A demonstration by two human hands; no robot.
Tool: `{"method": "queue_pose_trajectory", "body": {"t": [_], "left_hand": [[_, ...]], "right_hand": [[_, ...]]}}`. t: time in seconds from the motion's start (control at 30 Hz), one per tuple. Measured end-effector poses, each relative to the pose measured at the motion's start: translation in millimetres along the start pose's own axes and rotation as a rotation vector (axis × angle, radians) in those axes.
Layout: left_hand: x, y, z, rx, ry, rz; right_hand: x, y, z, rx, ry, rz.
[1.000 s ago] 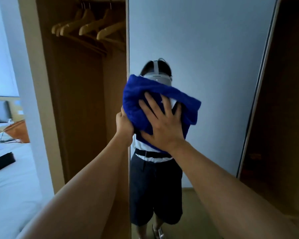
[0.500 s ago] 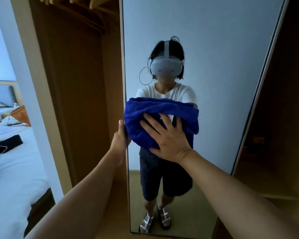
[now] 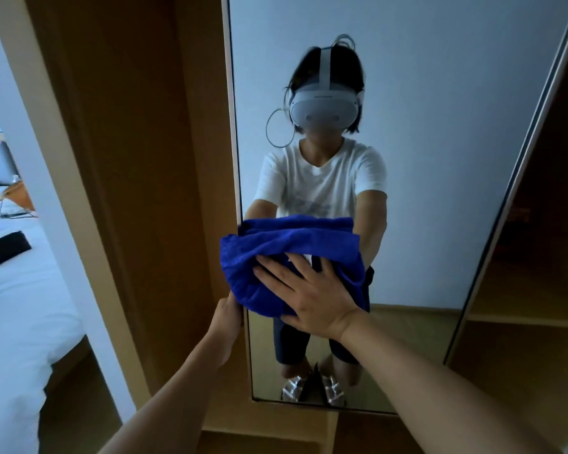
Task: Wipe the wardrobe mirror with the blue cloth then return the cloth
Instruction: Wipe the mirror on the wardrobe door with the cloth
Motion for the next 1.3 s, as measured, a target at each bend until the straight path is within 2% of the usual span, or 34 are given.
{"method": "queue_pose_trajectory", "body": {"t": [0.17, 0.27, 0.37, 0.5, 0.67, 0.83, 1.03, 1.13, 1.3], "left_hand": [[17, -81, 14, -0.077, 0.025, 0.109], [23, -103, 18, -0.004, 0.071, 0.307], [33, -116, 27, -0.025, 0.112, 0.555], [39, -132, 28, -0.057, 0.101, 0.724], [35, -139, 27, 0.038, 0.104, 0.677], [37, -137, 16, 0.135, 0.114, 0.598], [36, -136, 7, 0.205, 0.120, 0.493], [32, -136, 7, 0.213, 0.133, 0.435], [33, -137, 3, 0.165, 0.016, 0.439]], "right_hand": [[34, -37, 49, -0.067, -0.009, 0.030], [59, -67, 80, -0.044, -0.015, 0.007], [78, -97, 109, -0.001, -0.017, 0.001], [85, -112, 132, 0.136, 0.068, -0.040], [99, -126, 162, 0.222, 0.076, -0.055], [116, -138, 199, 0.217, 0.069, -0.063], [144, -143, 240, 0.019, 0.027, 0.055], [137, -150, 226, -0.027, 0.071, 0.027], [119, -142, 192, -0.079, 0.104, -0.075]]}}
Point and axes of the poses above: each hand's wrist, its own z-axis away from the middle knuckle, its own x-axis out of the palm, y = z × x, the point moved 7 cm from there along -z, towards the middle knuckle, and after that the axes turned 9 degrees about x, right-handed, at the moved point
